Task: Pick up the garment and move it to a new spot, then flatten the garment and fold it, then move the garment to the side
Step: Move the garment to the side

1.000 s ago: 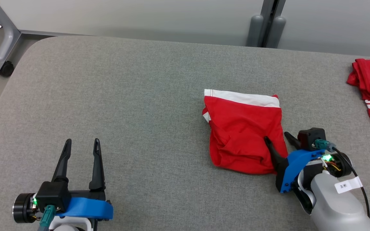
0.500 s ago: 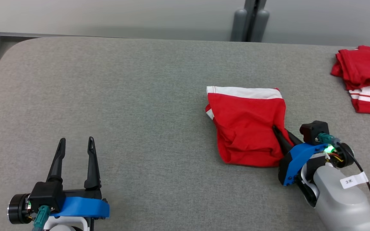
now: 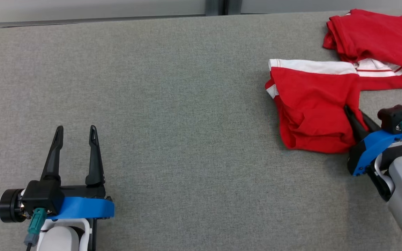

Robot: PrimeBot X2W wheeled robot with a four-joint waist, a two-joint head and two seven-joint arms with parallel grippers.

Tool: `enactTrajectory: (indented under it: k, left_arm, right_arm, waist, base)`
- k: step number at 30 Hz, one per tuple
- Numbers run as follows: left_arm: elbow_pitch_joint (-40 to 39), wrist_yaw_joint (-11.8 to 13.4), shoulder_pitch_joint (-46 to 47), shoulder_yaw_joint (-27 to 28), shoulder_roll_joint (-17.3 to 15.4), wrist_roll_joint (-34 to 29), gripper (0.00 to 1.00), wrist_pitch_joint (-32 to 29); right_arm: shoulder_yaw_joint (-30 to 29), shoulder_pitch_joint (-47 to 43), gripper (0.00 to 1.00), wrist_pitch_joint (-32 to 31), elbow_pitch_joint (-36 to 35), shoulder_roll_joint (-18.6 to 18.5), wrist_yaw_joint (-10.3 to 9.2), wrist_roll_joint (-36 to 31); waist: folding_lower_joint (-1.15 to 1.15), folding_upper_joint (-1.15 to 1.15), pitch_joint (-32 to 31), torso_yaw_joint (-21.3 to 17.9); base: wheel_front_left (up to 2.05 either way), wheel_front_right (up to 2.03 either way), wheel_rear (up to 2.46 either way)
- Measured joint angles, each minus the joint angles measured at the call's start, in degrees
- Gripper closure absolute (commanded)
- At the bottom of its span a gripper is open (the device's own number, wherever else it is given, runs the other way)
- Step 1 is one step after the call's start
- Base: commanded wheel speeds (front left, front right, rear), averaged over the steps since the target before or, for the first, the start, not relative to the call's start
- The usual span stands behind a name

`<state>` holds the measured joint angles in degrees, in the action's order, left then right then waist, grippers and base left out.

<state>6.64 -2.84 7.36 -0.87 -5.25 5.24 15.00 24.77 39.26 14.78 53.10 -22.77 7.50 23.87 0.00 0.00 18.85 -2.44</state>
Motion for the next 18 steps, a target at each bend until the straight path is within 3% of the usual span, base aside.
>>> enactTrajectory:
  k: [12, 18]
  left_arm:
    - [-0.5, -0.3, 3.3, -0.3, -0.7, -0.4, 0.0, 0.0]
    - [-1.5, -0.5, 5.3, -1.0, -0.6, -0.7, 0.0, 0.0]
  right_arm:
    - [1.5, 13.2, 1.0, -2.1, -2.7, -2.9, 0.0, -2.2]
    - [0.9, 20.5, 1.0, -5.6, 0.2, -8.6, 0.0, -1.0]
  waist:
    - [0.0, 0.0, 4.0, 0.0]
    - [0.01, 0.0, 7.8, 0.4]
  base:
    - [0.0, 0.0, 0.0]
    - [0.0, 0.0, 0.0]
